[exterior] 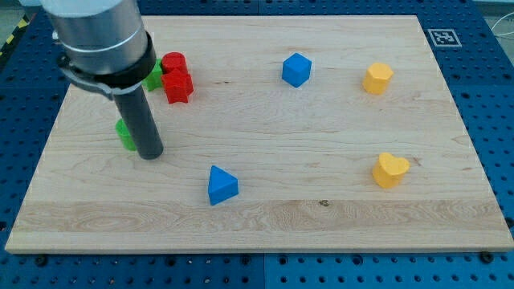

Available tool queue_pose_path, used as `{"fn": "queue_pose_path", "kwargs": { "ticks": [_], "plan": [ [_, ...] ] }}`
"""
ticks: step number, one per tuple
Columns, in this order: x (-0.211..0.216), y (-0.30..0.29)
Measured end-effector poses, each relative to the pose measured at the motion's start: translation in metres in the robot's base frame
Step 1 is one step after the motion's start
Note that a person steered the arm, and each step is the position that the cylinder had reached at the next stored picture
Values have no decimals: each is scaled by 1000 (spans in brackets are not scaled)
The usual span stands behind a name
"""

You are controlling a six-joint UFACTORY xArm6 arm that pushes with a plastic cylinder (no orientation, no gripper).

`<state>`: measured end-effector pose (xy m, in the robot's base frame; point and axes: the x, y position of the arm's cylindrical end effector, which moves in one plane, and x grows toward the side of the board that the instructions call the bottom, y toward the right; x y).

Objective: Push green circle into the group of blocks

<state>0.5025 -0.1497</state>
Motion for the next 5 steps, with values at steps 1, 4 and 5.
{"fn": "queue_pose_path", "kwargs": {
  "ticks": [1, 4, 5],
  "plan": [
    [14, -12],
    [-6, -45],
    [-22, -43]
  ]
}}
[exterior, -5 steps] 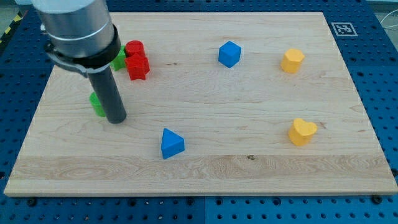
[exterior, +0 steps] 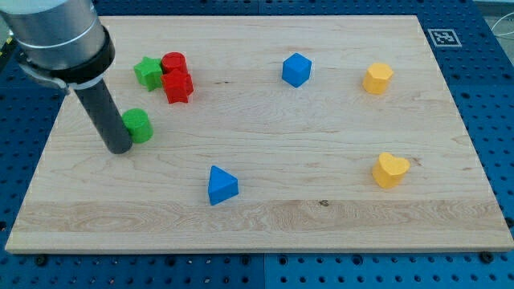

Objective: Push green circle into the group of blocks

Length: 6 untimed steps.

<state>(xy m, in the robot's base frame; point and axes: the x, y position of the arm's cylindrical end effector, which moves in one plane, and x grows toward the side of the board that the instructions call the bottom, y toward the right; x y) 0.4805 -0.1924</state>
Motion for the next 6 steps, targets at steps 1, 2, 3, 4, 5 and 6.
{"fn": "queue_pose_path", "kwargs": {
  "ticks": [1, 2, 3, 4, 5, 6],
  "plan": [
    [-13, 2],
    [-26, 2],
    [-37, 2],
    [-48, 2],
    [-48, 0],
    [-31, -10]
  ]
}}
